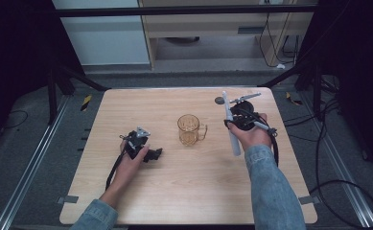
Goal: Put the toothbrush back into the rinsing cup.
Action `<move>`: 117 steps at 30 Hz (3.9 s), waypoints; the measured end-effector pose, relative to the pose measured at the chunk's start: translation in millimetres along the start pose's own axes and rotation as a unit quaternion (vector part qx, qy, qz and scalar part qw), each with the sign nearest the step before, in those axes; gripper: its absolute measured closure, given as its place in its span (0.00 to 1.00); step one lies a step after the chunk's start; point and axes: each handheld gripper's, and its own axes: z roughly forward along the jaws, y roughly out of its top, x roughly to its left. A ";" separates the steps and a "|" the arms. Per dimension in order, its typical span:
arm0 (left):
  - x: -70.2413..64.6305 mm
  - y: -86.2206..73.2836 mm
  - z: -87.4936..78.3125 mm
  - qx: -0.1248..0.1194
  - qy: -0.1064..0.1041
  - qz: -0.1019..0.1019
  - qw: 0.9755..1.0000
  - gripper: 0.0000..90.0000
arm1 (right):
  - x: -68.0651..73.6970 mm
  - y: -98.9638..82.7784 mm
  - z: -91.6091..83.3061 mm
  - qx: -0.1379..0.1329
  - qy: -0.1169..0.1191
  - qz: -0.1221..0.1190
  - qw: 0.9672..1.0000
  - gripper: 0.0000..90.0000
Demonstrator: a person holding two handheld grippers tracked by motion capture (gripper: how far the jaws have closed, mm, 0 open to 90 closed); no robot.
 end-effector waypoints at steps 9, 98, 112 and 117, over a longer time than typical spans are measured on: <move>0.1 0.1 0.0 0.000 -0.001 0.000 1.000 0.00 | 7.5 10.6 1.6 -0.016 -0.001 -0.004 1.000 0.75; 1.8 -0.2 -0.4 0.001 -0.005 0.004 1.000 0.00 | 71.4 92.5 38.7 -0.166 0.004 0.008 0.986 0.75; 2.2 -0.2 -0.3 0.001 -0.005 0.005 1.000 0.00 | 81.0 94.0 46.0 -0.158 0.014 0.001 0.987 0.75; 2.5 -0.1 -0.4 0.001 -0.005 0.005 1.000 0.00 | 87.2 93.2 49.9 -0.152 0.018 -0.006 0.988 0.75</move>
